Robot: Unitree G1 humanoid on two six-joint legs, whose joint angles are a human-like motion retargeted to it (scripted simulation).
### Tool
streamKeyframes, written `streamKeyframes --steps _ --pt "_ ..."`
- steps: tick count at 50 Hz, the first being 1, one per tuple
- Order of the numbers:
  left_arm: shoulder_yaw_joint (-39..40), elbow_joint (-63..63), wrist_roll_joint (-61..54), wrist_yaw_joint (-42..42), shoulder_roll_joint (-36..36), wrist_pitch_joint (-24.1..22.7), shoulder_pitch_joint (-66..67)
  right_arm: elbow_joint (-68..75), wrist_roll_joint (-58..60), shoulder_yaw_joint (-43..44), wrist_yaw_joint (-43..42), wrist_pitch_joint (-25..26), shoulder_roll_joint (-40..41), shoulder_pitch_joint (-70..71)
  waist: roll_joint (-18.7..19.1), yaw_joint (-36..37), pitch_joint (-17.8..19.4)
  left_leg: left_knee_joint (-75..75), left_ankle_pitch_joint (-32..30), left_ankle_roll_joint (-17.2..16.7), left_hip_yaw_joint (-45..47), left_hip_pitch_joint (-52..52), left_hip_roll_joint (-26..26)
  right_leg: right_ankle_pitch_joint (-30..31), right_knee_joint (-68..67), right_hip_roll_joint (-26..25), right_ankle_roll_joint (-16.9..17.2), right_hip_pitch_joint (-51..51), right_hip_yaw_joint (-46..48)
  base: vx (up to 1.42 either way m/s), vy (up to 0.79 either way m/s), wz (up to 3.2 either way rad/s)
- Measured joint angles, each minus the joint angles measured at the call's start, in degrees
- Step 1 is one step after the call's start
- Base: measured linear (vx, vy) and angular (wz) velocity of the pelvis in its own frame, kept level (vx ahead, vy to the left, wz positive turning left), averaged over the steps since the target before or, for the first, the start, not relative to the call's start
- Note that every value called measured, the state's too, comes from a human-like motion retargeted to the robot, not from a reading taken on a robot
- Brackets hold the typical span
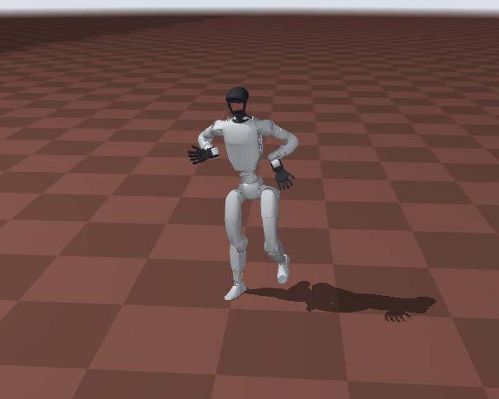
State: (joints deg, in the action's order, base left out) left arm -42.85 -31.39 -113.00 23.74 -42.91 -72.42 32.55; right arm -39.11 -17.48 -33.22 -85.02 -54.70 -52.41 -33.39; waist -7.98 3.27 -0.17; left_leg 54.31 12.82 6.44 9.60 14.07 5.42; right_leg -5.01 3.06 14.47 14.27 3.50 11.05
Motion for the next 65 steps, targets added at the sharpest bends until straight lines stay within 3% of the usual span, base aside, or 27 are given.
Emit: streamKeyframes --steps 3,5,9,12,15,17,21,25,30,35,38,41,44,47,49,53,57,60,63,65 --pt "-0.13 2.73 0.00 6.23 0.98 10.06 0.23 0.60 -2.48 -0.29 2.35 7.91 -0.29 1.83 -0.61 2.93 1.40 -2.84 5.29 2.45 5.15 5.14 -0.32 -1.76 -0.96 0.37 -0.11 -1.31 0.63 0.47 -0.13 0.20" --pt "-0.12 1.58 0.00 1.20 1.77 16.68 0.21 0.25 -3.38 -0.86 6.51 8.83 -0.16 2.28 -0.53 4.81 2.18 -10.37 5.30 1.48 6.67 7.09 0.58 -2.79 -1.49 -0.11 -0.33 -2.23 0.76 0.47 -0.10 0.00" --pt "-0.02 1.15 0.00 -3.75 2.35 20.41 1.80 1.50 -3.77 -0.62 9.22 8.16 0.69 2.21 1.90 9.00 3.82 -36.11 -1.39 -3.28 10.83 5.80 0.05 -4.82 -1.32 -3.98 -0.70 -5.63 0.66 0.51 -0.07 -0.27" --pt "0.05 1.05 0.00 -4.70 2.25 20.93 2.09 1.75 -3.69 -0.48 9.78 7.96 1.19 2.17 5.12 11.53 5.43 -52.18 -5.77 -8.85 16.24 4.25 -1.98 -6.56 -0.51 -8.24 -0.52 -10.17 0.69 0.58 -0.02 -0.33" --pt "-0.27 0.94 0.00 -5.70 1.88 20.48 1.85 1.91 -4.39 -1.05 9.39 6.36 1.51 2.06 6.85 12.74 6.18 -59.31 -5.84 -14.14 20.33 4.74 -2.29 -8.00 -0.28 -10.51 -0.37 -14.28 0.92 0.62 0.00 -0.09" --pt "-0.66 1.06 0.00 -5.77 1.72 20.22 1.31 2.29 -5.26 -1.65 9.08 5.20 1.68 2.30 6.92 13.12 5.88 -59.31 -4.99 -15.18 19.84 5.56 -1.82 -8.34 -0.71 -11.03 -1.01 -15.95 0.94 0.64 0.02 0.04" --pt "-1.80 1.20 0.00 -5.99 1.70 20.26 0.12 3.37 -7.25 -2.75 9.64 2.82 2.26 2.76 6.69 12.88 4.17 -59.31 -6.94 -13.13 14.84 3.58 -0.87 -6.21 -3.65 -12.26 -3.16 -18.25 0.27 0.71 0.03 0.15" --pt "-3.72 0.84 0.00 -7.89 1.45 21.03 -0.15 3.91 -7.51 -2.66 12.16 1.74 2.22 1.61 7.30 11.10 2.66 -59.31 -5.01 -10.80 11.39 -2.46 -1.90 3.67 -13.36 -13.46 -5.03 -18.39 -0.93 0.79 0.06 0.33" --pt "-6.08 0.44 0.00 -7.01 1.13 20.36 -0.10 3.89 -6.26 -0.84 12.70 3.03 1.71 -0.34 9.76 8.10 0.14 -58.47 -0.30 -10.34 6.70 -7.58 -5.99 15.44 -44.84 -15.94 -4.49 -2.11 -3.40 0.71 0.07 0.44" --pt "-6.03 0.92 0.00 -5.03 0.70 21.07 -0.14 2.61 -9.03 1.64 13.20 3.54 1.16 -1.32 11.67 3.80 0.91 -55.74 3.20 -11.39 2.50 -10.68 -7.39 10.76 -59.06 -15.70 -6.53 12.55 -3.90 0.59 0.05 0.67" --pt "-5.55 1.31 0.00 -5.25 1.14 21.23 0.27 2.22 -9.04 3.14 13.49 3.43 1.00 -2.12 12.21 1.72 1.84 -54.10 5.19 -11.16 0.67 -12.33 -6.98 6.49 -55.67 -12.30 -9.40 17.88 -1.77 0.55 0.04 0.64" --pt "-5.32 1.44 0.00 -5.75 1.62 21.20 0.66 1.97 -8.30 4.38 13.33 3.50 0.86 -3.10 11.74 -0.45 2.80 -52.74 7.01 -10.73 -1.44 -14.01 -5.48 4.85 -43.44 -9.56 -10.23 20.18 -0.13 0.54 -0.01 0.78" --pt "-5.63 1.50 0.00 -6.21 1.89 21.23 0.46 1.62 -7.85 5.37 13.25 4.17 0.45 -3.78 9.92 -3.67 4.44 -51.52 8.89 -10.53 -4.71 -16.60 -2.48 7.91 -22.40 -7.90 -7.79 18.35 -0.69 0.58 -0.07 1.19" --pt "-6.08 1.40 0.00 -5.64 1.64 20.74 0.06 1.24 -7.49 5.63 12.97 5.93 -0.13 -3.55 7.64 -6.70 7.13 -51.12 11.12 -10.63 -8.05 -21.57 -0.11 12.13 -2.55 -6.71 -1.99 14.78 -0.35 0.66 -0.16 1.08" --pt "-6.19 1.56 0.00 -5.95 1.25 20.38 -0.27 0.98 -6.84 4.86 12.82 6.60 -0.25 -2.78 7.16 -6.99 8.30 -51.42 12.26 -11.71 -8.22 -24.65 -1.50 11.10 1.94 -8.77 0.73 15.52 2.09 0.65 -0.39 0.24" --pt "-6.62 1.95 0.00 -6.03 0.80 20.34 -1.06 1.17 -6.49 3.57 12.18 6.86 -0.41 -1.16 7.56 -6.17 7.68 -51.21 12.78 -13.18 -7.88 -28.03 -4.06 9.89 1.94 -12.94 0.73 17.63 4.90 0.67 -0.32 -0.02" --pt "-7.08 2.32 0.00 -5.58 0.89 20.60 -1.30 0.81 -6.65 2.95 12.09 6.75 -0.74 -0.53 7.12 -6.52 5.93 -48.23 8.89 -11.02 -11.44 -30.59 -1.65 12.89 1.94 -10.28 0.73 12.92 3.54 0.79 -0.02 0.37" --pt "-7.11 2.66 0.00 -5.45 1.13 20.82 -0.97 0.18 -6.88 2.16 11.74 6.03 -0.82 -0.54 5.94 -6.05 5.08 -40.89 0.66 -8.86 -12.97 -29.95 1.17 9.63 1.94 -6.92 0.20 7.52 2.65 0.81 -0.08 0.21" --pt "-6.73 2.74 0.00 -4.79 1.21 21.16 -0.36 -0.23 -7.35 1.19 10.50 5.35 -0.74 -0.69 3.69 -4.89 3.94 -22.27 -7.11 -6.50 -10.00 -20.72 3.31 6.16 1.94 -4.21 -1.03 3.53 2.09 0.73 -0.21 0.08" --pt "-6.16 2.51 0.00 -4.09 1.05 21.43 0.00 -0.38 -7.62 0.79 9.84 5.69 -0.86 -0.68 2.73 -4.03 2.68 -8.82 -9.09 -4.22 -6.11 -11.63 2.86 4.83 1.66 -3.12 -1.31 2.62 1.94 0.64 -0.20 0.11"
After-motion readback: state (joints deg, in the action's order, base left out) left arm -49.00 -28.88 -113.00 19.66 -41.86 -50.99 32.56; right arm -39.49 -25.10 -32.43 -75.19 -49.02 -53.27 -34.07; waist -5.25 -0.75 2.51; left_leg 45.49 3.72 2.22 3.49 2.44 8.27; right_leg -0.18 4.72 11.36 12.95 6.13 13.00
